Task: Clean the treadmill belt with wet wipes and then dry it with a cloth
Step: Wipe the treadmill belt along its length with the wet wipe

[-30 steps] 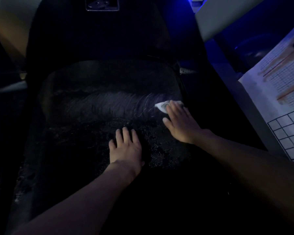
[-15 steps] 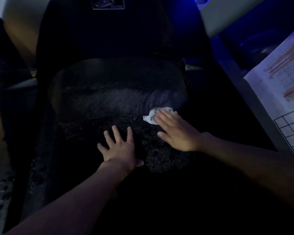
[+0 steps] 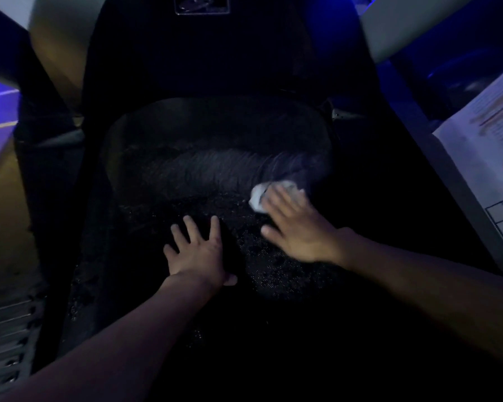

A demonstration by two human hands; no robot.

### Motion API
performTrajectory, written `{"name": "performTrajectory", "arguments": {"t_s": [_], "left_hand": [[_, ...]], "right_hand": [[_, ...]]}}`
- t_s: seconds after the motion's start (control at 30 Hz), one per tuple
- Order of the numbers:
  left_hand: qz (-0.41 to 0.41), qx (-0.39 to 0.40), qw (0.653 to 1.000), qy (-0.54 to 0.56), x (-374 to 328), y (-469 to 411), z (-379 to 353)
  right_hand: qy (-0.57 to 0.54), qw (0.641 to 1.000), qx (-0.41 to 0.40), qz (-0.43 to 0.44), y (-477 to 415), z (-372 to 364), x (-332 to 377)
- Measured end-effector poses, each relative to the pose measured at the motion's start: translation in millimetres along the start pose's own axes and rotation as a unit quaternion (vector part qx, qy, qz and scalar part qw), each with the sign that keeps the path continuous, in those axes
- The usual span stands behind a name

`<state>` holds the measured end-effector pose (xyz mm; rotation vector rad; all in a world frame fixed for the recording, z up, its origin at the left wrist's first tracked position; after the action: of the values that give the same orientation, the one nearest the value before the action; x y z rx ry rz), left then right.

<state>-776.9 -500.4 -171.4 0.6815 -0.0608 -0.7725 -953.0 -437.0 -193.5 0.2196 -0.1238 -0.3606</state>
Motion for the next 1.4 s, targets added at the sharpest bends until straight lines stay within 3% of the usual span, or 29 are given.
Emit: {"name": "performTrajectory", "arguments": {"t_s": [0.1, 0.2, 0.37, 0.47, 0.5, 0.63, 0.73, 0.83, 0.9, 1.0, 1.03, 1.17, 1.3, 1.4], "left_hand": [[-0.015, -0.011, 1.000, -0.011, 4, 1, 4], [-0.035, -0.007, 0.999, -0.021, 11, 2, 7], [-0.052, -0.046, 0.997, -0.032, 33, 7, 10], [0.008, -0.023, 1.000, -0.012, 43, 13, 2], [0.021, -0.015, 1.000, 0.004, 46, 15, -1], [0.004, -0.012, 1.000, 0.022, 54, 16, -1], [-0.016, -0.022, 1.000, -0.006, 67, 22, 6], [-0.002, -0.062, 0.998, 0.004, 84, 31, 4], [0.021, -0.067, 0.997, 0.025, 91, 35, -2], [0.023, -0.064, 0.997, 0.036, 93, 36, -6], [0.023, -0.065, 0.997, 0.037, 92, 35, -5], [0.023, -0.065, 0.997, 0.039, 91, 35, -6], [0.014, -0.067, 0.997, 0.046, 91, 34, -7], [0.002, -0.062, 0.997, 0.045, 92, 36, -7]], "right_hand": [[0.022, 0.999, 0.021, 0.035, 4, -2, 1], [-0.006, 0.997, 0.024, -0.075, -21, 5, -14], [0.024, 0.999, -0.004, 0.025, -6, 1, 5], [-0.090, 0.991, 0.007, -0.097, -23, 17, -2], [-0.092, 0.990, 0.015, -0.101, -23, 16, 10], [-0.038, 0.998, 0.014, -0.045, -19, 2, 31], [-0.045, 0.994, -0.002, -0.096, -27, 4, 25], [-0.014, 1.000, 0.020, -0.001, -13, -3, 57], [-0.037, 0.999, 0.018, 0.025, -16, 5, 56], [-0.140, 0.989, -0.016, -0.038, -30, 20, 51], [-0.144, 0.989, -0.012, -0.024, -27, 18, 61], [-0.039, 0.998, -0.001, 0.039, -16, 0, 78], [-0.047, 0.997, -0.027, -0.060, -34, 7, 61], [-0.037, 0.999, -0.006, 0.028, -19, -1, 97]]}}
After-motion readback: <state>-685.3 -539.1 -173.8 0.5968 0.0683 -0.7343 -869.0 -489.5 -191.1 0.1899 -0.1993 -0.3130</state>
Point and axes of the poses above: each hand's wrist, its own y-axis away from the middle knuckle, its own z-axis out of the back of the hand, x = y × z, the point moved 7 cm from there along -y, towards the middle knuckle, and after that the axes turned 15 degrees about -z, right-handed, at the moved point
